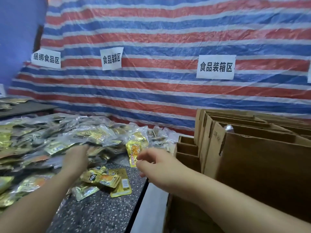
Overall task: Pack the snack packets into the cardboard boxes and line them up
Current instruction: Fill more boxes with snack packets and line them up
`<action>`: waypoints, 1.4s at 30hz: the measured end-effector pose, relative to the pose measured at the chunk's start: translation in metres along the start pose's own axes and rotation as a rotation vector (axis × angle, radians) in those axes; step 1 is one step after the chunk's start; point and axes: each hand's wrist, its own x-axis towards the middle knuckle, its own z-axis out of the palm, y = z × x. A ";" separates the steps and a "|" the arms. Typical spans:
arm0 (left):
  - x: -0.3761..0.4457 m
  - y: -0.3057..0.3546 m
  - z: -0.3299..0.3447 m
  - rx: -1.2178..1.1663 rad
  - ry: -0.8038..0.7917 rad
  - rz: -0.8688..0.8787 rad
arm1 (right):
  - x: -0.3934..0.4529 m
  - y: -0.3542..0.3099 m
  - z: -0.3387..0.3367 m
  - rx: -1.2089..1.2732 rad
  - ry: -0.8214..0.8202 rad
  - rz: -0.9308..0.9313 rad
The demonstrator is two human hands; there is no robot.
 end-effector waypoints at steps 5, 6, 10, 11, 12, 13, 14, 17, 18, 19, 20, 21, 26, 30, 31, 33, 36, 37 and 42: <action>-0.023 0.059 -0.089 -0.250 0.274 0.137 | -0.035 -0.012 -0.007 0.036 -0.023 0.068; -0.030 0.073 -0.109 -0.285 0.301 0.137 | -0.043 -0.015 -0.009 0.047 -0.036 0.076; -0.068 0.131 -0.183 -0.500 0.279 0.177 | -0.080 -0.023 -0.018 0.047 -0.038 0.071; -0.081 0.146 -0.200 -0.578 0.257 0.199 | -0.091 -0.025 -0.021 0.034 -0.052 0.058; -0.096 0.162 -0.217 -0.657 0.235 0.231 | -0.102 -0.026 -0.023 0.034 -0.066 0.041; -0.110 0.179 -0.234 -0.733 0.208 0.271 | -0.113 -0.028 -0.025 0.053 -0.071 0.021; -0.124 0.196 -0.251 -0.808 0.178 0.311 | -0.125 -0.030 -0.027 0.091 -0.061 0.000; -0.166 0.247 -0.297 -1.059 0.079 0.399 | -0.159 -0.033 -0.036 0.237 -0.024 -0.043; -0.178 0.263 -0.309 -1.126 0.048 0.417 | -0.170 -0.034 -0.040 0.261 -0.021 -0.058; -0.189 0.278 -0.321 -1.181 0.017 0.423 | -0.180 -0.035 -0.043 0.276 -0.015 -0.084; -0.199 0.292 -0.331 -1.235 -0.013 0.415 | -0.189 -0.035 -0.046 0.291 -0.007 -0.122; -0.207 0.305 -0.340 -1.291 -0.042 0.393 | -0.198 -0.035 -0.048 0.316 0.001 -0.171; -0.231 0.355 -0.369 -1.499 -0.245 0.240 | -0.241 -0.039 -0.063 0.331 0.199 -0.459; -0.242 0.372 -0.375 -1.655 -0.407 0.104 | -0.269 -0.028 -0.088 0.342 0.370 -0.442; -0.244 0.373 -0.372 -1.648 -0.388 0.062 | -0.276 -0.023 -0.094 0.373 0.402 -0.407; -0.251 0.373 -0.359 -1.549 -0.327 0.010 | -0.289 -0.011 -0.110 0.456 0.467 -0.397; -0.274 0.371 -0.331 -1.371 -0.324 0.040 | -0.307 0.000 -0.133 0.649 0.516 -0.450; -0.287 0.371 -0.320 -1.294 -0.338 0.091 | -0.311 0.003 -0.138 0.722 0.513 -0.441; -0.349 0.381 -0.277 -1.188 -0.512 0.260 | -0.319 0.017 -0.135 0.765 0.516 -0.253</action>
